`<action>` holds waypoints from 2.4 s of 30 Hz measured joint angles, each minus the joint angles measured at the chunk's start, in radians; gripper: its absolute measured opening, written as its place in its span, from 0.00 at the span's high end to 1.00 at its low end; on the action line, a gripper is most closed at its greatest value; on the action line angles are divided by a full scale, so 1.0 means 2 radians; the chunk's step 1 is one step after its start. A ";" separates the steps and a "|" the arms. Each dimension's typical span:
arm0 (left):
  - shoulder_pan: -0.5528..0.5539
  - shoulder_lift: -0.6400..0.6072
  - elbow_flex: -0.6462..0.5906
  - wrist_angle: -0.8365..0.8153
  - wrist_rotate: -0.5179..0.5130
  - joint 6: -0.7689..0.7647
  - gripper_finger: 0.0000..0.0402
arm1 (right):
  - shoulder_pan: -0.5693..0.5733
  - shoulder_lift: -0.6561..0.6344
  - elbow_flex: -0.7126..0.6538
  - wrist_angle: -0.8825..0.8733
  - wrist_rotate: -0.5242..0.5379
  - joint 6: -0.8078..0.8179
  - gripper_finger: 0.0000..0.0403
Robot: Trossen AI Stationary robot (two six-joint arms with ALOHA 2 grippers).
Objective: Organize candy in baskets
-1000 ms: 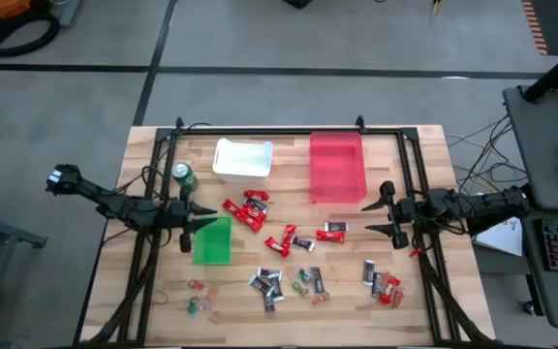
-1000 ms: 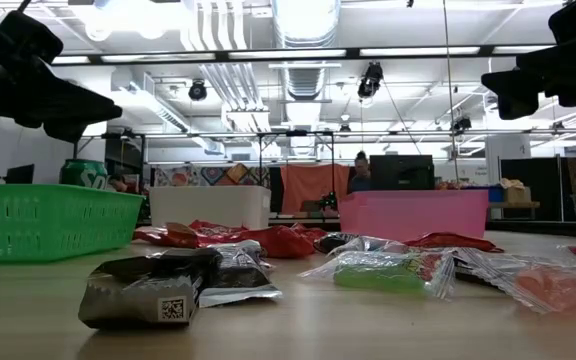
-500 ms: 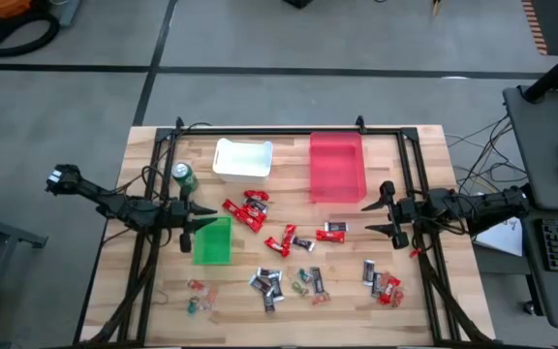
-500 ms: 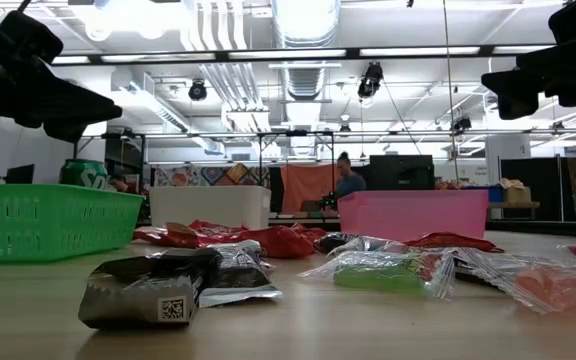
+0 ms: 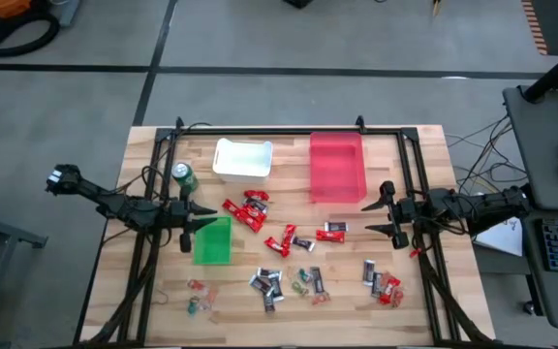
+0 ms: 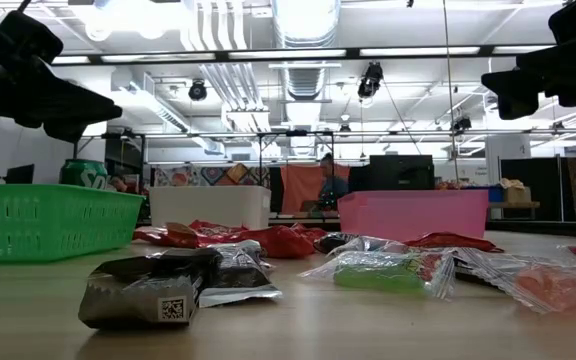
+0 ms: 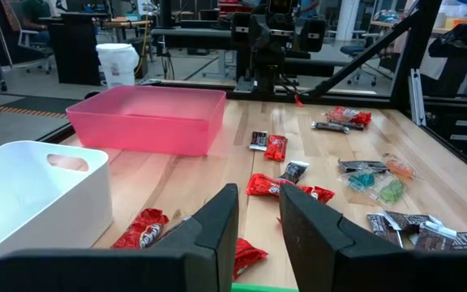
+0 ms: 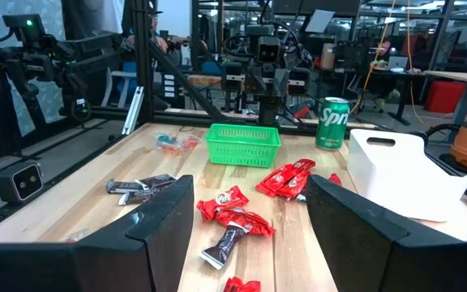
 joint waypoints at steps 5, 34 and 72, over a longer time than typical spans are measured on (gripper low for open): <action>0.000 0.000 0.000 0.000 0.000 0.000 0.81 | 0.000 0.000 0.000 0.000 0.000 0.000 0.43; 0.000 0.000 0.000 0.005 0.000 -0.009 0.81 | 0.000 0.000 0.000 0.000 0.000 0.000 0.43; 0.002 0.314 0.000 0.513 -0.064 -0.113 0.81 | -0.004 0.232 0.144 -0.106 0.092 0.288 0.43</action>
